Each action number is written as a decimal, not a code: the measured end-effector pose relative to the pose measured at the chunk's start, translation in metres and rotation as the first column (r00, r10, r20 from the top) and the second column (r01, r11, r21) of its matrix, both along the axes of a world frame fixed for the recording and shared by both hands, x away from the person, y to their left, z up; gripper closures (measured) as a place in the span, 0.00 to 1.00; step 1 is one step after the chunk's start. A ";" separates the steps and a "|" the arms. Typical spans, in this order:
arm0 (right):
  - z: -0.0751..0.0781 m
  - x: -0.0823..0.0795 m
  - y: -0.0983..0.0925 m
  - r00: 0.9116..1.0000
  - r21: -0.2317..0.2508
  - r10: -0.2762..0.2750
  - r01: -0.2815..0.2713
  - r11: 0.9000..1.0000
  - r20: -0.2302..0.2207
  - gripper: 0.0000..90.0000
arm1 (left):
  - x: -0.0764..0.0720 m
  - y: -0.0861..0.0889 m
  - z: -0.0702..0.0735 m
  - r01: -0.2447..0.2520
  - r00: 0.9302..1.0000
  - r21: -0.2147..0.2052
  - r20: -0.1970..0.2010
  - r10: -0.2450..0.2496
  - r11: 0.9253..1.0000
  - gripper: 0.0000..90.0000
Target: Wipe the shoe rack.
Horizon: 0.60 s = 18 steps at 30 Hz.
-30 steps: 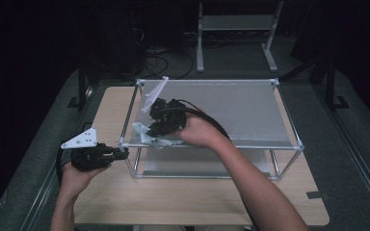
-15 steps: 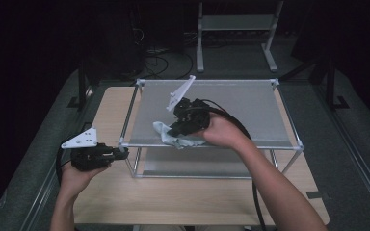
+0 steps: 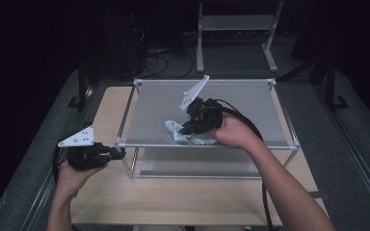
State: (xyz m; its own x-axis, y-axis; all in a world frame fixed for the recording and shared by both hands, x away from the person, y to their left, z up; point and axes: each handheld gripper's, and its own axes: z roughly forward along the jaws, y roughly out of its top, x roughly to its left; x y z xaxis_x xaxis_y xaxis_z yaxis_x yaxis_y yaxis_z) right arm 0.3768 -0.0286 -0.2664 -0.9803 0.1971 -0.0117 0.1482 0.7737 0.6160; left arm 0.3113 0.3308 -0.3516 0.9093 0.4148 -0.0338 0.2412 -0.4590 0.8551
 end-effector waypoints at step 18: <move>-0.001 -0.002 -0.008 1.000 0.025 -0.018 0.017 1.000 0.017 0.92 | -0.001 -0.004 0.003 0.018 1.000 0.035 0.008 -0.018 0.999 0.91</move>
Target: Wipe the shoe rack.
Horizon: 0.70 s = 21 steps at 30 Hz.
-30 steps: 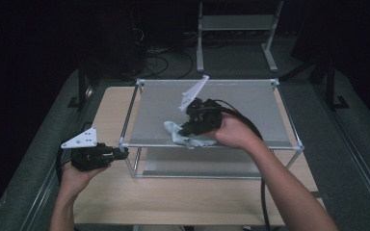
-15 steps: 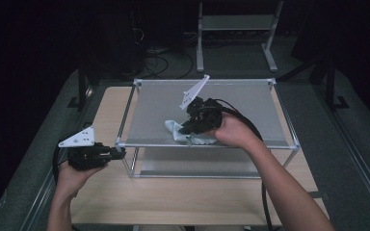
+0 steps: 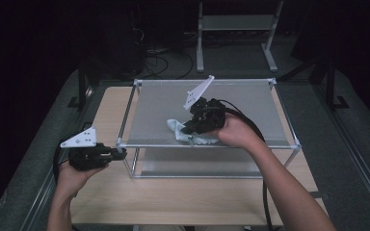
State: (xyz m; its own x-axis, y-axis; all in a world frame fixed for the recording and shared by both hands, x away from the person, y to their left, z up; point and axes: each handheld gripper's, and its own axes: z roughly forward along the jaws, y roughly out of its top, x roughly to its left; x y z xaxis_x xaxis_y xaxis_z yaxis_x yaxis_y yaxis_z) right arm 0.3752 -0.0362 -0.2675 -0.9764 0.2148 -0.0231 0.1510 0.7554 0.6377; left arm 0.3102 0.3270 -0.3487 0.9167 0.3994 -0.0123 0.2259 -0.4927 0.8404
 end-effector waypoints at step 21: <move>-0.004 -0.001 -0.027 0.999 0.022 -0.036 0.037 0.999 -0.014 0.92 | 0.002 0.004 0.002 -0.004 1.000 0.008 -0.013 0.004 1.000 0.89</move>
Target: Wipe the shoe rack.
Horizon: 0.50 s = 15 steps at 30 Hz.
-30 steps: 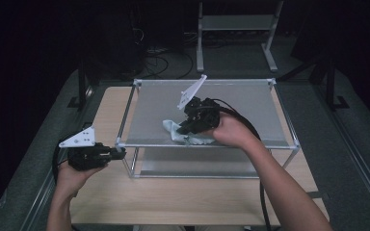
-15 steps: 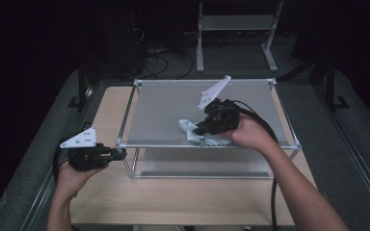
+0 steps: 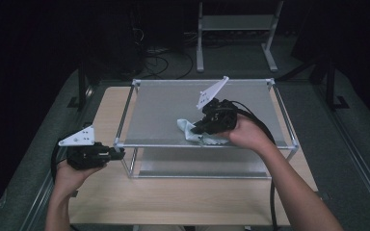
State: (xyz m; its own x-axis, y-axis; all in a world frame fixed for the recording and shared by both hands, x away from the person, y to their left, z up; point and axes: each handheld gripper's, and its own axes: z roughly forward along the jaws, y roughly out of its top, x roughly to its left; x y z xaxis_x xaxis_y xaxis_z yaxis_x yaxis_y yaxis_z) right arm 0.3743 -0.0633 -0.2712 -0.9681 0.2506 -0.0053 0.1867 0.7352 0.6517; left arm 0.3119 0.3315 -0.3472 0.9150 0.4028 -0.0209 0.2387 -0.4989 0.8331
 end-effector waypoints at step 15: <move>0.001 -0.003 -0.003 1.000 0.004 -0.002 0.002 1.000 0.000 0.92 | -0.001 0.000 0.001 -0.003 1.000 0.019 0.014 0.003 1.000 0.90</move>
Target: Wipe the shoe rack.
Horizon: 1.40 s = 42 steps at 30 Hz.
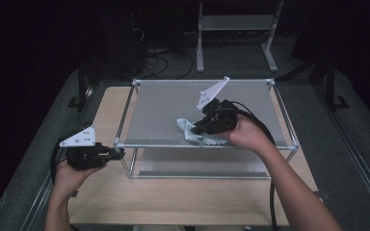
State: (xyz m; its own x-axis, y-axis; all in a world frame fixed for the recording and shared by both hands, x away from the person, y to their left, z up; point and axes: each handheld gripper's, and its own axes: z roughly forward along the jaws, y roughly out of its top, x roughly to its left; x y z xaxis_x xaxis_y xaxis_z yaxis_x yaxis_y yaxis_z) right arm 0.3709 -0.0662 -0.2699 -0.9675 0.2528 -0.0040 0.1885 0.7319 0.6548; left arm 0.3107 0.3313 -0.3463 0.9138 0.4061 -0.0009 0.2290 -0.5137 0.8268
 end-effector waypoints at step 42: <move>-0.001 -0.025 -0.117 0.995 0.020 -0.101 0.101 0.995 -0.016 0.92 | -0.002 0.007 0.000 -0.020 1.000 0.001 -0.005 0.020 1.000 0.90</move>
